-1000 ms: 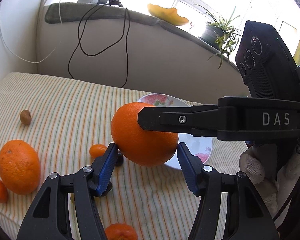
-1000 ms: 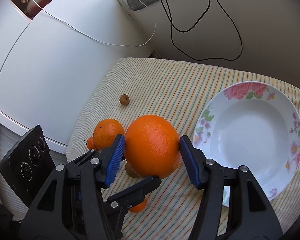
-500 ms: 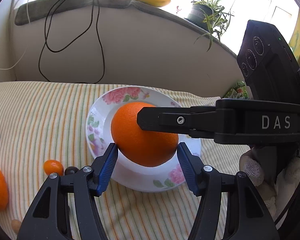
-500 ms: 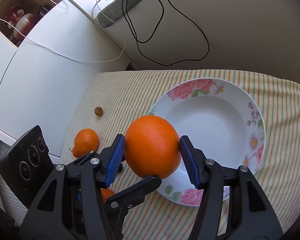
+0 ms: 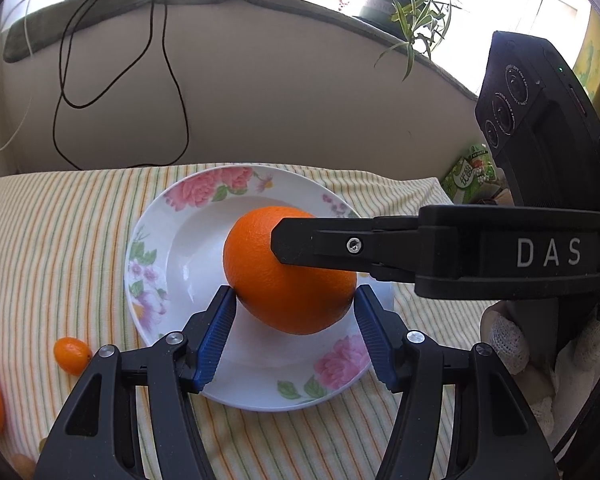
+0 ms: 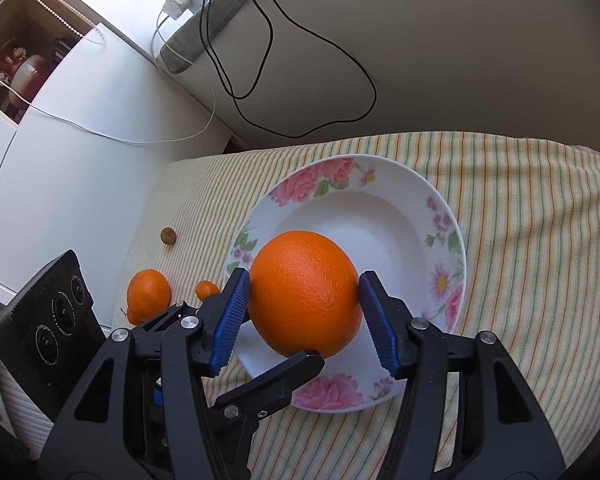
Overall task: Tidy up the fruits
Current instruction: 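Lift the large orange with the right gripper and carry it over the plate, then lower the orange onto the plate and open the right gripper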
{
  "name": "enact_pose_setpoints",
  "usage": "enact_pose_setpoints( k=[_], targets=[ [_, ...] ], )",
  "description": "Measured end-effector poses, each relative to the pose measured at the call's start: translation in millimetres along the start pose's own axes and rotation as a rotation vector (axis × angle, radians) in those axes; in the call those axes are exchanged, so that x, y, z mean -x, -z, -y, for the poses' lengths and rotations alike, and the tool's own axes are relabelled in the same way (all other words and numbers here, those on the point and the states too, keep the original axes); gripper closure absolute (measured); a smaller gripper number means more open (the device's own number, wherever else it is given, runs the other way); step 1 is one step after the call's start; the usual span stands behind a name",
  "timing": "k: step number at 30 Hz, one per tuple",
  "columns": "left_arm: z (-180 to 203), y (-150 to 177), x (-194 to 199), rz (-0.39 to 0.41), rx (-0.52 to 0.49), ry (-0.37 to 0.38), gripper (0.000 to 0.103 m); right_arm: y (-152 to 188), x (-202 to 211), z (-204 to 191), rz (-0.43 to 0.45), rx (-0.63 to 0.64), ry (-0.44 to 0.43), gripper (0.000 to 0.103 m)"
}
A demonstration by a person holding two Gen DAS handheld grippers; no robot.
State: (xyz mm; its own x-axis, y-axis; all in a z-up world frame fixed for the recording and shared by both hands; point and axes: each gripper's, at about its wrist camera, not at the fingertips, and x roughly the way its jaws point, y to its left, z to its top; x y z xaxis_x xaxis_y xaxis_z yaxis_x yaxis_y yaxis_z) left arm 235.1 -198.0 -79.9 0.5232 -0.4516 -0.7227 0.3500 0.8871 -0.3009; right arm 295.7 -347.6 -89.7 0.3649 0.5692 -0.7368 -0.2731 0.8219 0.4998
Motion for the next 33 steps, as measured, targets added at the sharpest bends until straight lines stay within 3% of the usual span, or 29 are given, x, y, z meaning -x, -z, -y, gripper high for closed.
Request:
enact_pose_setpoints(
  k=[7,18,30,33],
  targets=[
    [4,-2,11,0.033,-0.022,-0.025,0.044,5,-2,-5,-0.007,0.010,0.012,0.044],
    [7,7,36,0.060,-0.039,-0.038,0.044,8,24,-19,0.069,0.032,0.058,0.043],
    [10,27,79,0.126,-0.083,-0.087,0.042,30,47,-54,0.157,0.129,0.140,0.035],
    [9,33,89,0.140,-0.093,-0.101,0.042,37,50,-67,0.182,0.158,0.159,0.028]
  ],
)
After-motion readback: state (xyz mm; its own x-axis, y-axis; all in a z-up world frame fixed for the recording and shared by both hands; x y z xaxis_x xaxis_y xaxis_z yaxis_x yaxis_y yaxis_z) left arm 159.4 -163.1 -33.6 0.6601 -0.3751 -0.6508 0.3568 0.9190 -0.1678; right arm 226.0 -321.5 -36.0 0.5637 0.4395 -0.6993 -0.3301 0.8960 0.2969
